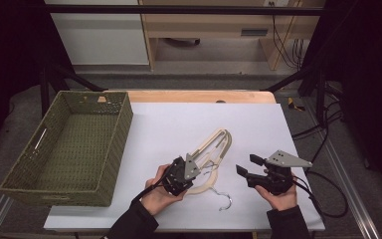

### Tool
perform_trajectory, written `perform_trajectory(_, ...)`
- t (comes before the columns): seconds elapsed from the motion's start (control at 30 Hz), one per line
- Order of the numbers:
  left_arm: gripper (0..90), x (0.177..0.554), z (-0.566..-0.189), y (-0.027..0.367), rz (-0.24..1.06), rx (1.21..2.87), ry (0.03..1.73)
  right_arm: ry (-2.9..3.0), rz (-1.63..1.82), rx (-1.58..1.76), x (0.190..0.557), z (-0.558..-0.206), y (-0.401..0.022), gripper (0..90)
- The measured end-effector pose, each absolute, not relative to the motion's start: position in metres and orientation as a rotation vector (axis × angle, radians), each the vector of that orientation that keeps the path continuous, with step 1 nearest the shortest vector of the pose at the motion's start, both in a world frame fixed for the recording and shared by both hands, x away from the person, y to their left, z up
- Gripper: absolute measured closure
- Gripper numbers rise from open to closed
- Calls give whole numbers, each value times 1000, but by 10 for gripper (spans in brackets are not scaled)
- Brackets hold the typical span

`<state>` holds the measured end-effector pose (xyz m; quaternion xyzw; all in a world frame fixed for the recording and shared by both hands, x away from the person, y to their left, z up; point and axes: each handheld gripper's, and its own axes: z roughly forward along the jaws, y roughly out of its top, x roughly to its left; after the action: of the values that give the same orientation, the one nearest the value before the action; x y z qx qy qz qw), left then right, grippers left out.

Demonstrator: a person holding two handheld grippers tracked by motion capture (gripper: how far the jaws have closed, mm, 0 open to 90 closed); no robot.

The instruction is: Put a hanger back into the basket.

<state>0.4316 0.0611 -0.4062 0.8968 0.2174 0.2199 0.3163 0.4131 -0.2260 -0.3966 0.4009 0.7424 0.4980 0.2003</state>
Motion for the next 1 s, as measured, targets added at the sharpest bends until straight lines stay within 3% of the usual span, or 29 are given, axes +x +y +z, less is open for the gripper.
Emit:
perform_trajectory(0.27,851,446,-394,78,664,2299,663,2069,1378,1114,414,-400,-227,244)
perform_trajectory(0.5,855,456,-378,95,616,2234,716,2052,1398,1103,413,-398,-228,208)
perform_trajectory(1.0,855,439,-302,139,590,2071,664,2041,1433,1098,410,-393,-231,158)
